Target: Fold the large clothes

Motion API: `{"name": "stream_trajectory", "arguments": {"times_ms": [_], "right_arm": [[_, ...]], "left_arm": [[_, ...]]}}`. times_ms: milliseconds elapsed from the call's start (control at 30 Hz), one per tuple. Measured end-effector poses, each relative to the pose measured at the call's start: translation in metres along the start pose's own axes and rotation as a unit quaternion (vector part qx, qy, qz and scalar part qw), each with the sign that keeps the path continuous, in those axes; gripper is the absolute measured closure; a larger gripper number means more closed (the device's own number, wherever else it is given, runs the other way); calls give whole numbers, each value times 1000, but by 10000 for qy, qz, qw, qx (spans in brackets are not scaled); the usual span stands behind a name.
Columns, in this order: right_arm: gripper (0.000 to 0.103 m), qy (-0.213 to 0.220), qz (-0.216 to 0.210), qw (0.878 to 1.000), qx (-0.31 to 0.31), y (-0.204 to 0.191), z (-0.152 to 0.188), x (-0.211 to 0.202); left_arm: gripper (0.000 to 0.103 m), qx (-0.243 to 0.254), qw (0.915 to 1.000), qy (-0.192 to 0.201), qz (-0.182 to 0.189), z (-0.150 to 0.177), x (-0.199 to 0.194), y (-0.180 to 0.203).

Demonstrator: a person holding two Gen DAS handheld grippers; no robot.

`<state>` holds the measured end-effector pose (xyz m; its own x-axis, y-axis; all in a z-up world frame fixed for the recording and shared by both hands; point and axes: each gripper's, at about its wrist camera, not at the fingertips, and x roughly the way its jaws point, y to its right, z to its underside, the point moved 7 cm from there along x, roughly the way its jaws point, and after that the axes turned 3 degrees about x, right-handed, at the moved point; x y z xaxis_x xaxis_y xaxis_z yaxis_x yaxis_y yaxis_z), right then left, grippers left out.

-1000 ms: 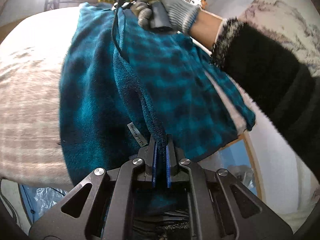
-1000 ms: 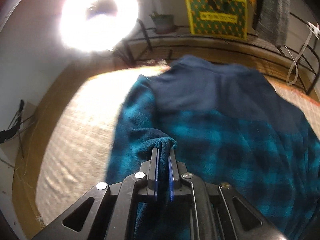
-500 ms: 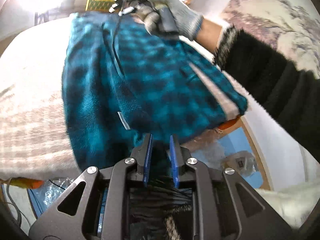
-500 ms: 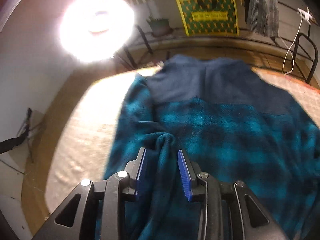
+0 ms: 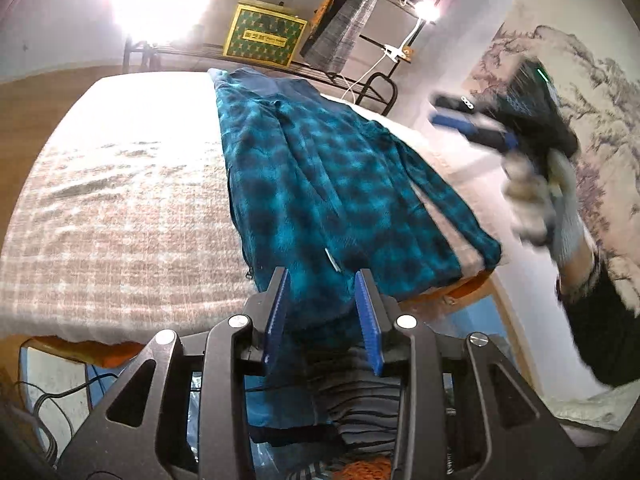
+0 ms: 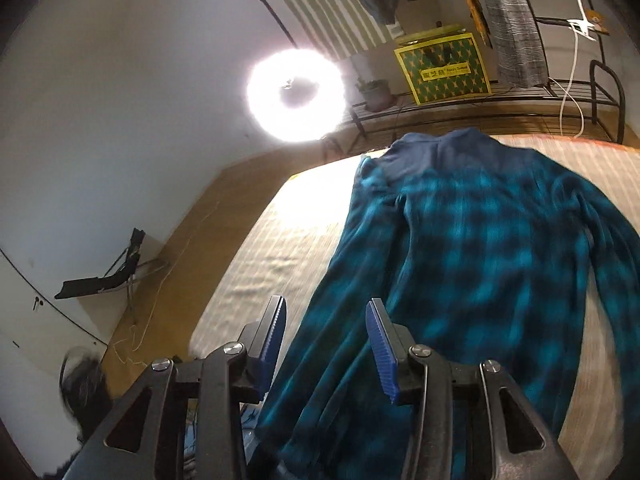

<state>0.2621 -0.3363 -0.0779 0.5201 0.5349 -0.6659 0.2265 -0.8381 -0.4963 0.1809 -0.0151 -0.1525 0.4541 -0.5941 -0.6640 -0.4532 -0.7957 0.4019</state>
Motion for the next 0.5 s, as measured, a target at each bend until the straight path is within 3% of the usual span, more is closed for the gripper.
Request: {"name": "stream_trajectory", "arguments": {"times_ms": [167, 333, 400, 500], "right_arm": [[59, 367, -127, 9991, 168, -17, 42, -52], [58, 864, -234, 9958, 205, -30, 63, -106], [58, 853, -44, 9963, 85, -33, 72, -107], [58, 477, 268, 9985, -59, -34, 97, -80]], "left_arm": [[70, -41, 9997, 110, 196, -18, -8, -7], [70, -122, 9994, 63, 328, -23, -13, -17], [70, -143, 9995, -34, 278, -22, -7, -21], [70, -310, 9989, -295, 193, -16, 13, -25]]}}
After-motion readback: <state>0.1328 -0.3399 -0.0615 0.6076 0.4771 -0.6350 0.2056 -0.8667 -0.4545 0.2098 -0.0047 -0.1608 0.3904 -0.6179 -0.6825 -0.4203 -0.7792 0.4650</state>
